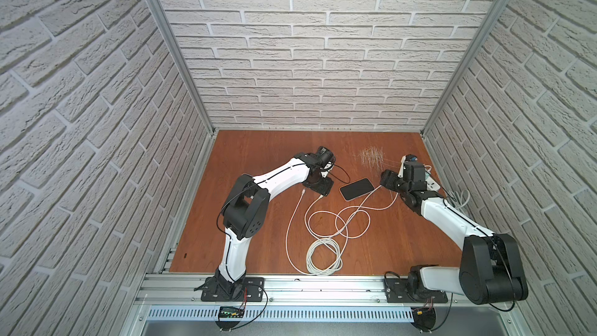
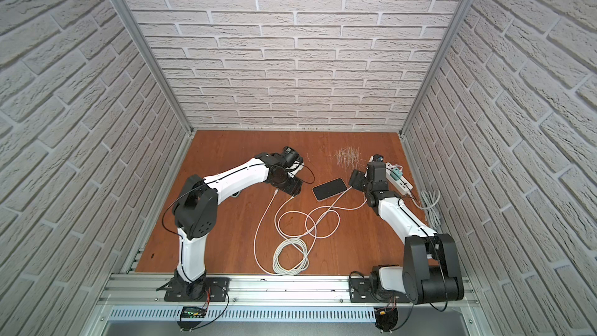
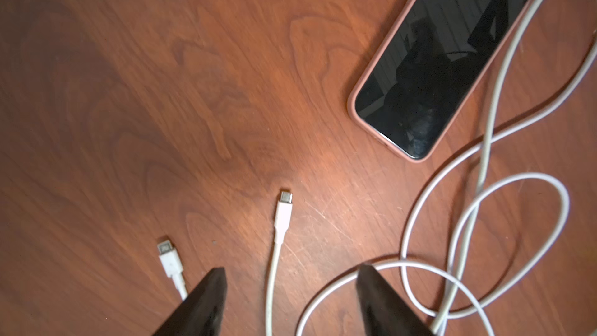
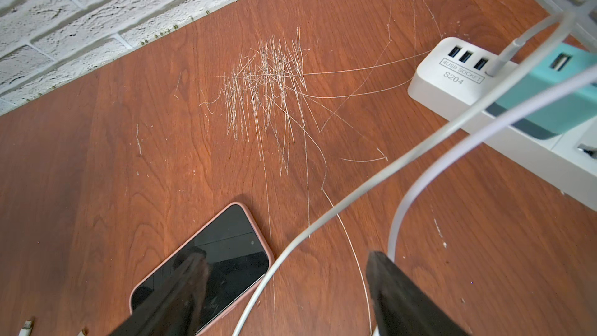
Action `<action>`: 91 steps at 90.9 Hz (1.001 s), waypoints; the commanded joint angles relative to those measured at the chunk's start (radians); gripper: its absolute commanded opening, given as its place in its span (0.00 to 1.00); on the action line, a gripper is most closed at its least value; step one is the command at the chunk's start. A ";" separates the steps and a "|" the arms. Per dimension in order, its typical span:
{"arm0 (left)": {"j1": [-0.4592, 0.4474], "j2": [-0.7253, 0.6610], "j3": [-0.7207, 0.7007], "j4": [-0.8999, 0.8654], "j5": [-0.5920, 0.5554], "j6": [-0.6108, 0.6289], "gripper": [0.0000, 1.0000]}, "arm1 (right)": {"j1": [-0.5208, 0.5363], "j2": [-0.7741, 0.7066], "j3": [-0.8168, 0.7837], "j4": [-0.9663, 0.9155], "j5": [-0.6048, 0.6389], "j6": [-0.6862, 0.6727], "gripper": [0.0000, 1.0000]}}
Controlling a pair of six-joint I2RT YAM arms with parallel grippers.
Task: Plug the charging cable into the phone
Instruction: Pick up the charging cable from the center of the board.
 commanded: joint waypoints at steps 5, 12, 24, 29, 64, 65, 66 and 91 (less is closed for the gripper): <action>-0.019 0.095 0.175 -0.110 0.000 0.084 0.71 | 0.006 -0.032 -0.019 0.046 0.012 0.013 0.83; -0.016 0.121 0.212 -0.131 -0.009 0.081 0.70 | 0.006 -0.034 -0.019 0.046 0.012 0.015 0.83; -0.012 0.105 0.161 -0.145 -0.038 0.069 0.68 | 0.006 -0.029 -0.015 0.044 0.009 0.013 0.83; -0.011 0.087 0.117 -0.145 -0.045 0.055 0.67 | 0.006 -0.025 -0.011 0.042 0.008 0.013 0.83; -0.022 0.003 -0.137 -0.092 -0.068 -0.043 0.55 | 0.008 -0.025 -0.011 0.036 0.011 0.014 0.83; -0.022 0.005 -0.137 -0.092 -0.069 -0.043 0.55 | 0.008 -0.026 -0.011 0.038 0.012 0.014 0.83; -0.022 0.008 -0.137 -0.092 -0.070 -0.045 0.54 | 0.008 -0.026 -0.011 0.039 0.012 0.014 0.83; -0.021 0.044 -0.131 -0.090 -0.067 -0.057 0.29 | 0.008 -0.034 -0.015 0.039 0.018 0.014 0.83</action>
